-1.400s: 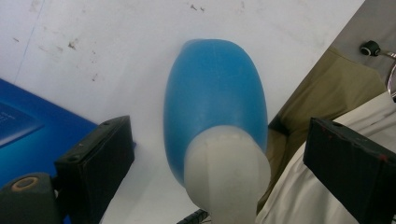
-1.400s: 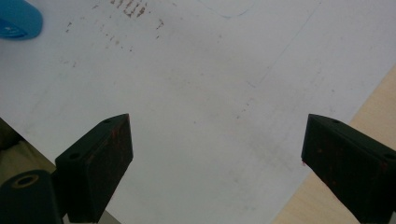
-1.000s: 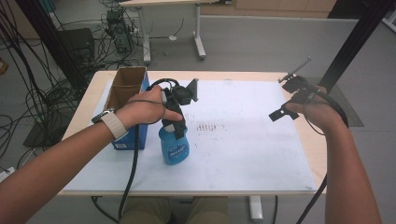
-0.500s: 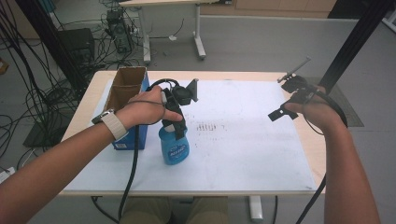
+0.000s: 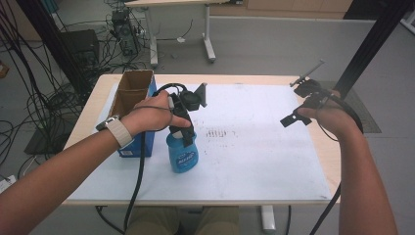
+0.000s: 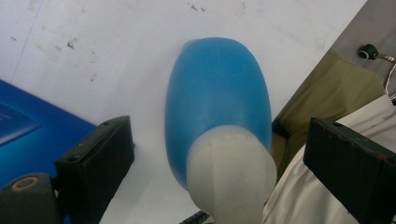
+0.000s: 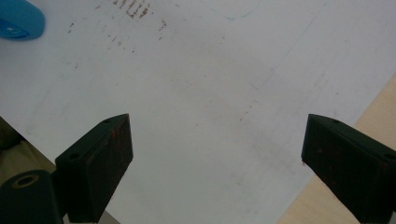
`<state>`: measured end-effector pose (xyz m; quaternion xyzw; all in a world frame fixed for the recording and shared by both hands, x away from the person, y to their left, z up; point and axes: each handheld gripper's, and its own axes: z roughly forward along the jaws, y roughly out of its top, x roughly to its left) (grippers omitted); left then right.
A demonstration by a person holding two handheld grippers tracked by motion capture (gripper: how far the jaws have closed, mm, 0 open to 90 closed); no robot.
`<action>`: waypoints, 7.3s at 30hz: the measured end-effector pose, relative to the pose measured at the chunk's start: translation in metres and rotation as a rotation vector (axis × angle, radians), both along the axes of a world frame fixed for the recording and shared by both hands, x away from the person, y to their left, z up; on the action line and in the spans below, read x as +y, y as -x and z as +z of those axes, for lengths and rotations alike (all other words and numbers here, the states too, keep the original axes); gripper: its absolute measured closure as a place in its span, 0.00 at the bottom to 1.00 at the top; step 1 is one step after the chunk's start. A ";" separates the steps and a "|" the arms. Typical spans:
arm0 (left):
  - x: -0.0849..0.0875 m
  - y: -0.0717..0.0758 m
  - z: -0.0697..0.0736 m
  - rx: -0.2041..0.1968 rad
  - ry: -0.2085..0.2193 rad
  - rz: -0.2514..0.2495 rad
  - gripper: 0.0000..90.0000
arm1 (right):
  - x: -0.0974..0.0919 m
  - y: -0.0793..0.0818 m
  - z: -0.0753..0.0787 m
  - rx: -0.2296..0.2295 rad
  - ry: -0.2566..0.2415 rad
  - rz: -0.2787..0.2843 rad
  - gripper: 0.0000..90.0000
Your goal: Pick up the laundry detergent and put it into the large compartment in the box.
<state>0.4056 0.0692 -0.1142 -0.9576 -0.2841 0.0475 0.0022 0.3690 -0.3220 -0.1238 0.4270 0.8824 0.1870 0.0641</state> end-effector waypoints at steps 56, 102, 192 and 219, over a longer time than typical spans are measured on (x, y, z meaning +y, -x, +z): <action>-0.004 0.000 -0.021 0.002 -0.013 0.019 0.13 | -0.004 0.000 -0.008 0.009 -0.012 -0.005 0.10; -0.012 0.014 -0.039 -0.048 -0.044 0.029 0.41 | -0.005 0.001 -0.013 0.011 -0.022 -0.002 0.10; -0.015 0.017 -0.039 -0.058 -0.054 0.025 0.43 | -0.004 0.000 -0.012 0.015 -0.021 -0.004 0.10; -0.014 0.017 -0.039 -0.059 -0.051 0.029 0.43 | -0.002 -0.001 -0.011 0.014 -0.021 -0.001 0.10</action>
